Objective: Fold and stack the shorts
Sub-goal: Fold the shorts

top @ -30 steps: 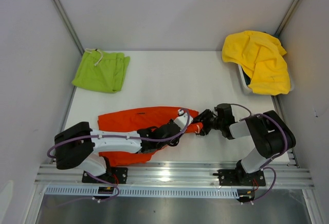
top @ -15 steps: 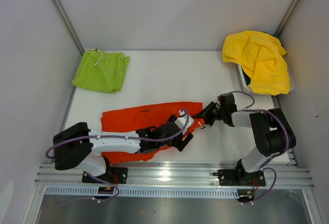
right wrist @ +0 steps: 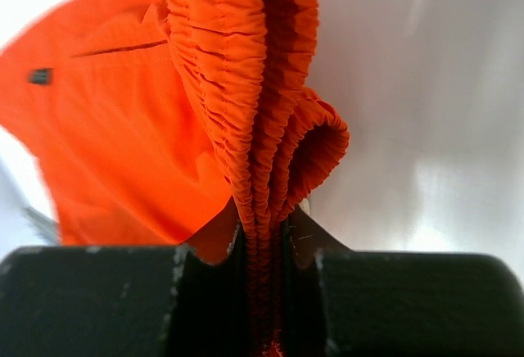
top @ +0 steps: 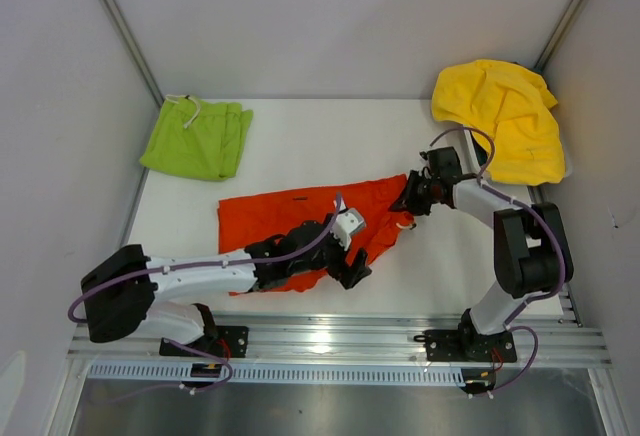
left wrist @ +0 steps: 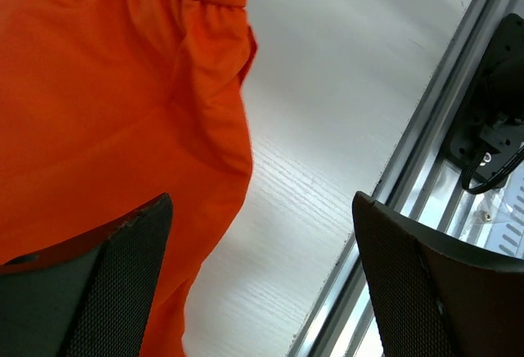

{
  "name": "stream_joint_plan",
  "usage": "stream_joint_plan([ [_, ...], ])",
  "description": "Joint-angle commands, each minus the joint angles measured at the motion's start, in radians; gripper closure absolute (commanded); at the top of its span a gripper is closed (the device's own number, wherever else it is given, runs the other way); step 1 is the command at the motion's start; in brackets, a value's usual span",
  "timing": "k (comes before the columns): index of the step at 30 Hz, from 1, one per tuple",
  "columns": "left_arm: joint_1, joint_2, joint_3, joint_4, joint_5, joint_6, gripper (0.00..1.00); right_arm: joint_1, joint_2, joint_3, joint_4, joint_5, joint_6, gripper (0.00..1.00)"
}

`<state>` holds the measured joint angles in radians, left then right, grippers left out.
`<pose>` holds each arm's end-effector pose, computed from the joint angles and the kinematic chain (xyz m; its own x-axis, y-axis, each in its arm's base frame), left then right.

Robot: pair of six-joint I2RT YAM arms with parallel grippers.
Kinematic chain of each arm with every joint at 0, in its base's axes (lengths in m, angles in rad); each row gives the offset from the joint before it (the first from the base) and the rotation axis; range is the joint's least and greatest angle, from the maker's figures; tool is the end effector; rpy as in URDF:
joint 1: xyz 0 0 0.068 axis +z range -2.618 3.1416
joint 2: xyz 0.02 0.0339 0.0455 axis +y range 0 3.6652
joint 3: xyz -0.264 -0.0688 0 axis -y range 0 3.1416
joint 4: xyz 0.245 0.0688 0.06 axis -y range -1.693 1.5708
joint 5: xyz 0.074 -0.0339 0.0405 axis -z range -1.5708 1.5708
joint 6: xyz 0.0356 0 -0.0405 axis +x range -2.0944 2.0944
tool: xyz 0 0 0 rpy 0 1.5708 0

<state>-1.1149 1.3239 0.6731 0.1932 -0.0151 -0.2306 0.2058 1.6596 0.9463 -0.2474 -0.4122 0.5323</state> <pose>0.1260 -0.2557 0.2204 -0.3932 0.2828 -0.8749 0.8237 0.5311 -0.1986 0.3192 0.0812 0.1741 -0.9004 0.2871 -0.3270 0.0522 0.8174 0.5737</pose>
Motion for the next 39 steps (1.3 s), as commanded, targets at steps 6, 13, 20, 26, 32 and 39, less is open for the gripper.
stream_joint_plan([
  [6,0.23,-0.168,-0.044,-0.035,0.084,-0.179,0.09,-0.051,-0.023,0.172,-0.364,0.143,-0.282,0.94],
  [13,0.369,-0.282,-0.058,-0.256,-0.131,-0.282,0.08,-0.045,-0.066,0.302,-0.533,0.303,-0.31,0.93],
  [20,0.495,-0.336,-0.142,-0.331,-0.123,-0.317,0.08,-0.031,-0.116,0.428,-0.641,0.412,-0.35,0.91],
  [26,0.592,-0.347,-0.225,-0.35,-0.074,-0.346,0.08,-0.019,-0.129,0.509,-0.671,0.455,-0.385,0.89],
  [32,0.639,-0.351,-0.291,-0.308,-0.026,-0.374,0.08,0.059,-0.109,0.575,-0.708,0.544,-0.388,0.89],
  [39,0.641,-0.249,-0.31,-0.201,0.058,-0.398,0.13,0.142,-0.112,0.615,-0.728,0.578,-0.362,0.88],
])
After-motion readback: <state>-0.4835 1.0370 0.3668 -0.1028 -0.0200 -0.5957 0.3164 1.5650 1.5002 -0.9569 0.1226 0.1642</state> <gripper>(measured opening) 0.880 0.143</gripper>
